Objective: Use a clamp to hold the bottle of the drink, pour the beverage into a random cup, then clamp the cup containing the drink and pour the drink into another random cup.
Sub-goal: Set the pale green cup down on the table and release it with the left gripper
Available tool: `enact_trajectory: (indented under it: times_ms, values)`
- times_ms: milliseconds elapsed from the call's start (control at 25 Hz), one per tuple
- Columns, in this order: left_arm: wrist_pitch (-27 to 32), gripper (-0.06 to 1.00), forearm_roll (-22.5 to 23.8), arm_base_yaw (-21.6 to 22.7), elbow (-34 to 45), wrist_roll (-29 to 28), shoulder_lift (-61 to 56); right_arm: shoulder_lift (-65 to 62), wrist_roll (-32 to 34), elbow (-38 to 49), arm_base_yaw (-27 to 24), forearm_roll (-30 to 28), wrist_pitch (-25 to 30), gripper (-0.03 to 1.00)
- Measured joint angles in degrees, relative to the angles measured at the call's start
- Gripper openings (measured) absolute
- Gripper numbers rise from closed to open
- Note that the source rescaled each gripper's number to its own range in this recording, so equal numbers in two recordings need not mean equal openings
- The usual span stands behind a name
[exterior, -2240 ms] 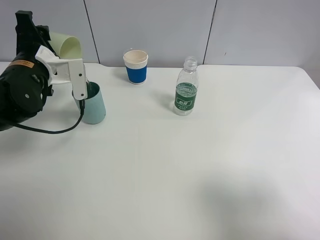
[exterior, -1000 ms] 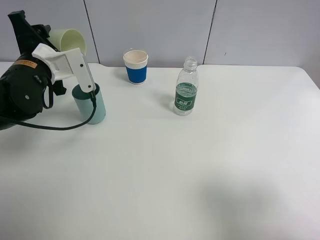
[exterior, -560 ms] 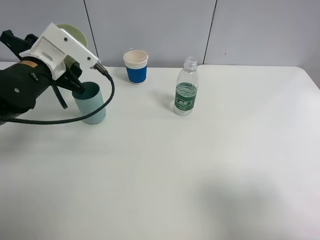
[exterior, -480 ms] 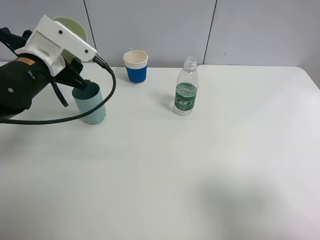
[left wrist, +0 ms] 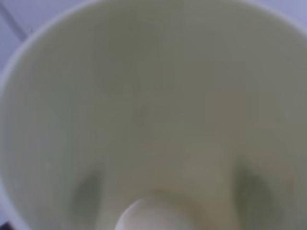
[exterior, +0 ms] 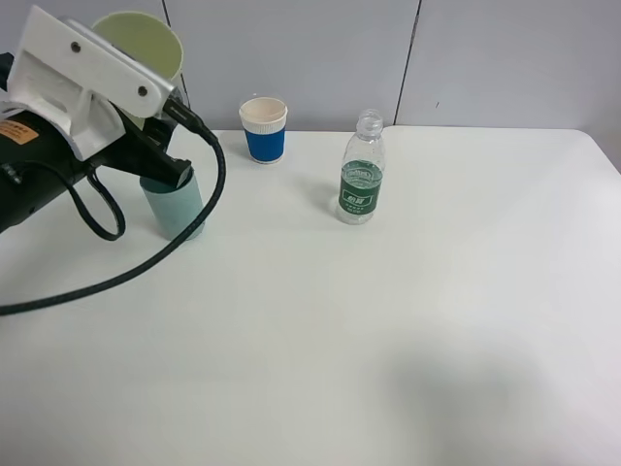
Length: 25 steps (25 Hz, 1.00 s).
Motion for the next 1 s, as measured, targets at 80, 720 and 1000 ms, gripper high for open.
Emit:
enact_trajectory:
  times_ms: [80,720,1000]
  values:
    - [0.0,0.05,4.41,-1.13,1.95,-4.56,-1.95,0.0,0.0,0.0,0.0,0.0,0.0,1.0]
    - [1.98,0.05,40.46,-1.76,9.73,-46.98,-4.55,0.0,0.0,0.0,0.0,0.0,0.0,1.0]
    - [0.72,0.05,42.95,-1.76,13.21,-50.53,-2.91,0.0,0.0,0.0,0.0,0.0,0.0,1.0]
